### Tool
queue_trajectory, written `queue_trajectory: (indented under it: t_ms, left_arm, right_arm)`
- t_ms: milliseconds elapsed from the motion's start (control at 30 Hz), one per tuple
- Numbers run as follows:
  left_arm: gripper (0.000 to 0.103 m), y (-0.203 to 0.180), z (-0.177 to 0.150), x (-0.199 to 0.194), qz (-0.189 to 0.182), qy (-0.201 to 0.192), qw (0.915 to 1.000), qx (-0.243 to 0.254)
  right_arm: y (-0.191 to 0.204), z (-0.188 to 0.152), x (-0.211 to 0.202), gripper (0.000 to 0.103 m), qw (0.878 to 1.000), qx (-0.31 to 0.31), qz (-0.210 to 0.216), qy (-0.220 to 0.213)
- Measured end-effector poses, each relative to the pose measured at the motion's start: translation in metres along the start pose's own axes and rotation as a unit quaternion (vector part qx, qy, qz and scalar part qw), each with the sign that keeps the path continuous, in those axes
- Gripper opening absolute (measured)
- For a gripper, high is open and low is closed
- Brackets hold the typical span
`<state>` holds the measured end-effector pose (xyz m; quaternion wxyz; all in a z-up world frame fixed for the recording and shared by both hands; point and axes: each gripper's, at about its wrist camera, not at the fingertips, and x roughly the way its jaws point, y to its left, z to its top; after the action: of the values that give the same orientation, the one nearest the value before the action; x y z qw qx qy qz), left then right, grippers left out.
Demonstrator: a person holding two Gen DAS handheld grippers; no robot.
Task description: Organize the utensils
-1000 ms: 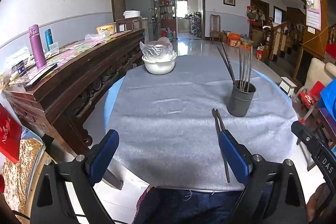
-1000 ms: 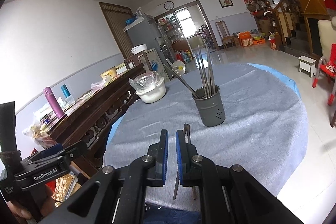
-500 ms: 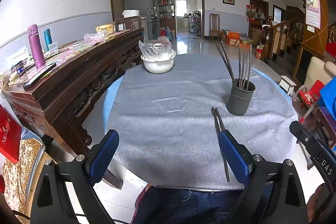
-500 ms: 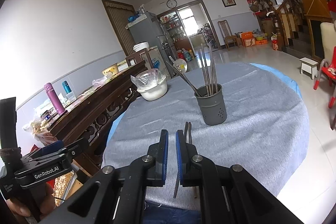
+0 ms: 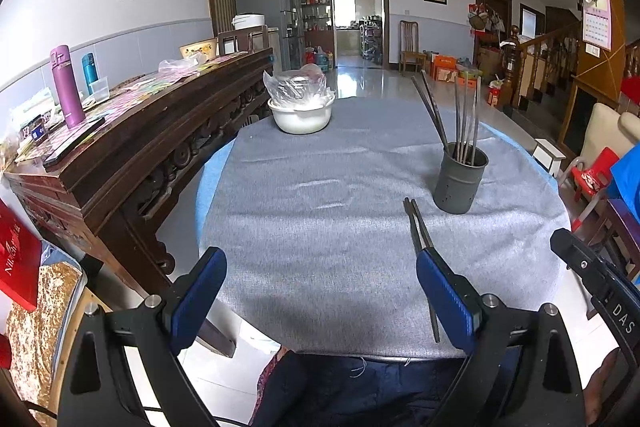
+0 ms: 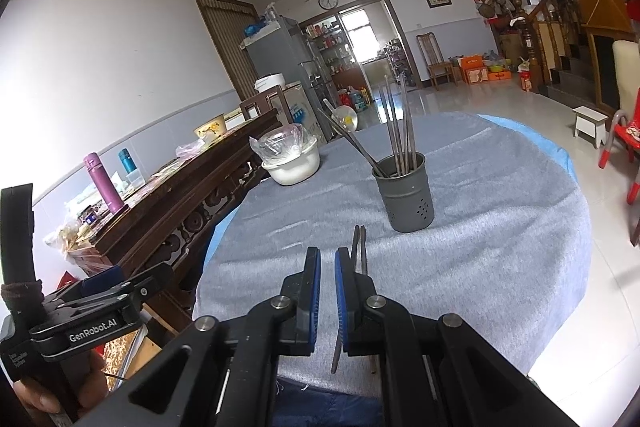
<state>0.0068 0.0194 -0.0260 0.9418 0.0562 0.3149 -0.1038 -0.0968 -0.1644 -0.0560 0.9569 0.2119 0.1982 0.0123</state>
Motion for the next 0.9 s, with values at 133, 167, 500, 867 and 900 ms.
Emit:
queue_trajectory:
  t_ms: [133,167,500,867,900]
  left_arm:
    - [0.096,-0.001,0.000,-0.001,0.000,-0.003,1.0000,0.003]
    - [0.096,-0.001,0.000,-0.001,0.000,-0.003,1.0000,0.003]
    - [0.096,-0.005,-0.001,-0.002,-0.003,-0.008,0.9999,0.011]
    - [0.096,-0.008,-0.003,0.000,-0.011,-0.010,0.9998,0.016]
    - [0.096,-0.008,-0.004,0.002,-0.012,-0.007,0.9998,0.014]
  right_arm:
    - [0.001,0.000,0.000,0.009,1.000,0.001,0.010,-0.001]
    - [0.002,0.000,0.000,0.009,1.000,0.000,0.009,-0.002]
    - [0.004,0.000,-0.014,0.074,0.999,-0.003,-0.010,-0.054]
    - [-0.006,-0.002,0.002,0.074,0.997,0.006,-0.077,-0.021]
    - [-0.008,-0.003,0.005,0.074,0.997,0.007,-0.078,-0.015]
